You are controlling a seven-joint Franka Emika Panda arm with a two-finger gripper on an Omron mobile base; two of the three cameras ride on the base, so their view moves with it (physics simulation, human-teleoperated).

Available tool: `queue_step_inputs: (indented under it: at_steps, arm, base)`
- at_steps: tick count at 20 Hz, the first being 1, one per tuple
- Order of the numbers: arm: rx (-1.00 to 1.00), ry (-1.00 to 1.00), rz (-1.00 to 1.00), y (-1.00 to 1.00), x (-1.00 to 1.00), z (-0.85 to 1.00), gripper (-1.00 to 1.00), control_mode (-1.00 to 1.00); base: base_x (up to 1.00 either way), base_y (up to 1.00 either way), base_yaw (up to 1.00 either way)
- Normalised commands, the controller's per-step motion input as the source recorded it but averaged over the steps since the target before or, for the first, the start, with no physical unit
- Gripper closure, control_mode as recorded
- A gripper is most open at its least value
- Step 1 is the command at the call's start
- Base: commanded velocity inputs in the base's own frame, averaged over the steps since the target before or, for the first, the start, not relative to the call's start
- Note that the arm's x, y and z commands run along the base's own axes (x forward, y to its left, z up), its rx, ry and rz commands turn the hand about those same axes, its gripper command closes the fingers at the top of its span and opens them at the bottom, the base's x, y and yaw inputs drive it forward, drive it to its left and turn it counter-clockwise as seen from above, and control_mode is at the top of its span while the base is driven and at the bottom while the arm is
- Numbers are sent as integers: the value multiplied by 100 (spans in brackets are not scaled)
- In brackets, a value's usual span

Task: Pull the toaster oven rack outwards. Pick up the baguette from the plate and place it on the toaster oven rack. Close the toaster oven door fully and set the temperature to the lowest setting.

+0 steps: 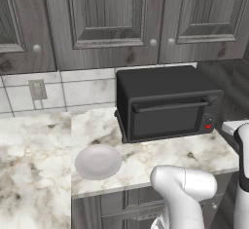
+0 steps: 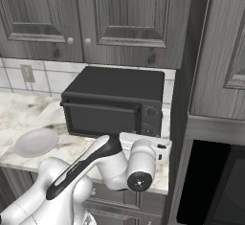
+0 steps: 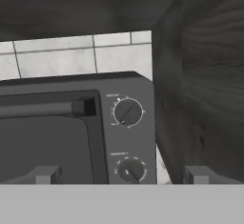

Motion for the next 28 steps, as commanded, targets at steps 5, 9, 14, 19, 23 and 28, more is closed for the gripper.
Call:
queue_step_inputs:
  at_steps: [5, 9, 14, 19, 23, 28]
  arm:
    - [0, 0, 0, -6, 0, 0, -100, -100]
    - [0, 0, 0, 0, 0, -9, -100, -100]
    - [-2, 0, 0, 0, 0, -16, -100, -100]
    - [-2, 0, 0, 0, 0, -12, -100, -100]
    - [-3, 0, 0, 0, 1, -12, -100, -100]
    - [-3, 0, 0, 0, 3, -11, -100, -100]
  base:
    - [0, 0, 0]
    - [0, 0, 0]
    - [0, 0, 0]
    - [0, 0, 0]
    - [0, 0, 0]
    - [0, 0, 0]
